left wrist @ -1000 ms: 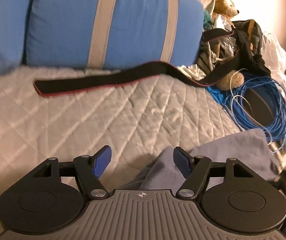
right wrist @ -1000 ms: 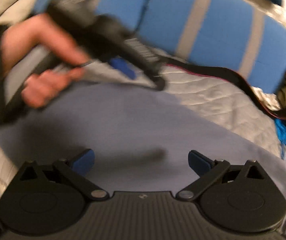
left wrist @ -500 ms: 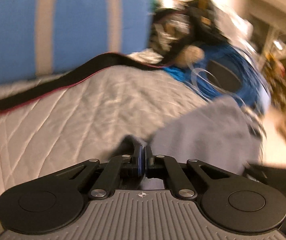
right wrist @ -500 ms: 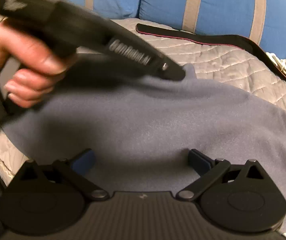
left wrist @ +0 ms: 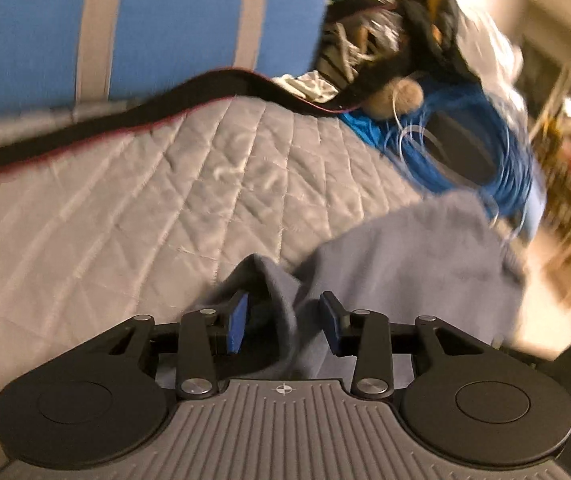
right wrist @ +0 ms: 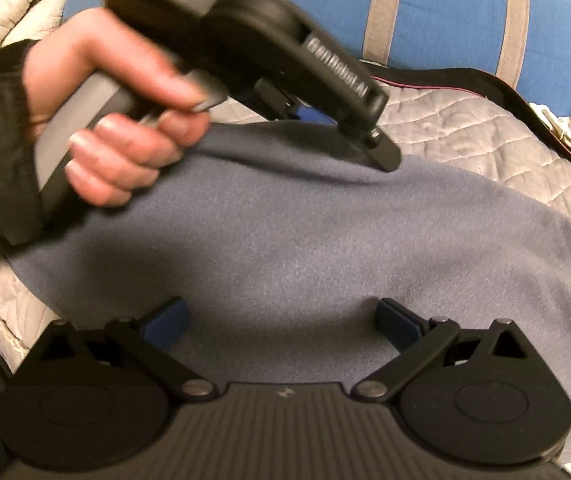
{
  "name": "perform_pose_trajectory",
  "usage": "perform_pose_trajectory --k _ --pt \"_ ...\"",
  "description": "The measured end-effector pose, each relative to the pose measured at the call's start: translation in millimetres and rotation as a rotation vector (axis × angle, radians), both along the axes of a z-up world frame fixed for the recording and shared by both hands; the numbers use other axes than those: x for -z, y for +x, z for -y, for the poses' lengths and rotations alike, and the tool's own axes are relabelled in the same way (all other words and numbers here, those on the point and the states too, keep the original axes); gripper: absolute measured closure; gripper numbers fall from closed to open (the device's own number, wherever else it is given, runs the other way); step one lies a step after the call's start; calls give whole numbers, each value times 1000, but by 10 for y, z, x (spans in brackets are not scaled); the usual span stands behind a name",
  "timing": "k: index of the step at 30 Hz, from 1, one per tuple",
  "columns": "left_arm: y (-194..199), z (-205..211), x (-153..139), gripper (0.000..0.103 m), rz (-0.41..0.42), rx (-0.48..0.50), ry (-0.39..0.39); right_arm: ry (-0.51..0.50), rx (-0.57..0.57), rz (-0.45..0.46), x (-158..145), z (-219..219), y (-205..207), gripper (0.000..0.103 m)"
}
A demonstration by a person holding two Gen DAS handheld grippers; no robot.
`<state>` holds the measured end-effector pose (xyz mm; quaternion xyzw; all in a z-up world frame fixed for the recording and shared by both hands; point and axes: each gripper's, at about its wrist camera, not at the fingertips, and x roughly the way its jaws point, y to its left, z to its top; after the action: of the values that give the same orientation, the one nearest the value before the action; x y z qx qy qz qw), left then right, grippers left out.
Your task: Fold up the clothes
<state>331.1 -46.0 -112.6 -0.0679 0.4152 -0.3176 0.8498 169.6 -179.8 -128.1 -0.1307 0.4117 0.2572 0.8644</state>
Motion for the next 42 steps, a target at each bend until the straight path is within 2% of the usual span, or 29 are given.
perform_pose_trajectory --k 6,8,11,13,16,19,21,23,31,38,42 --pt "293 -174 151 68 -199 -64 -241 5 0 2 3 -19 -1 0" --pt "358 -207 182 68 -243 -84 -297 5 -1 2 1 -17 -6 0" --pt "441 -209 226 78 -301 -124 -322 2 -2 7 11 -21 -14 0" --pt "458 -209 245 95 -315 -157 -314 2 -1 9 16 -17 -24 0" --pt "485 -208 273 99 -336 -207 -301 0 6 8 27 -25 -27 0" --pt "473 -260 188 99 -281 -261 -286 0 14 10 38 -26 -35 0" --pt "471 -335 112 99 -247 -289 -310 0 20 11 44 -31 -41 0" --pt "473 -359 54 100 -223 -289 -330 0 27 14 46 -34 -53 0" --pt "485 -324 5 100 -174 -304 -301 -8 38 24 58 -44 -62 0" --pt "332 -156 -161 100 -21 -223 -171 -7 35 20 51 -31 -45 0" --pt "87 -39 -395 99 82 -123 -128 -10 32 19 47 -29 -29 0"
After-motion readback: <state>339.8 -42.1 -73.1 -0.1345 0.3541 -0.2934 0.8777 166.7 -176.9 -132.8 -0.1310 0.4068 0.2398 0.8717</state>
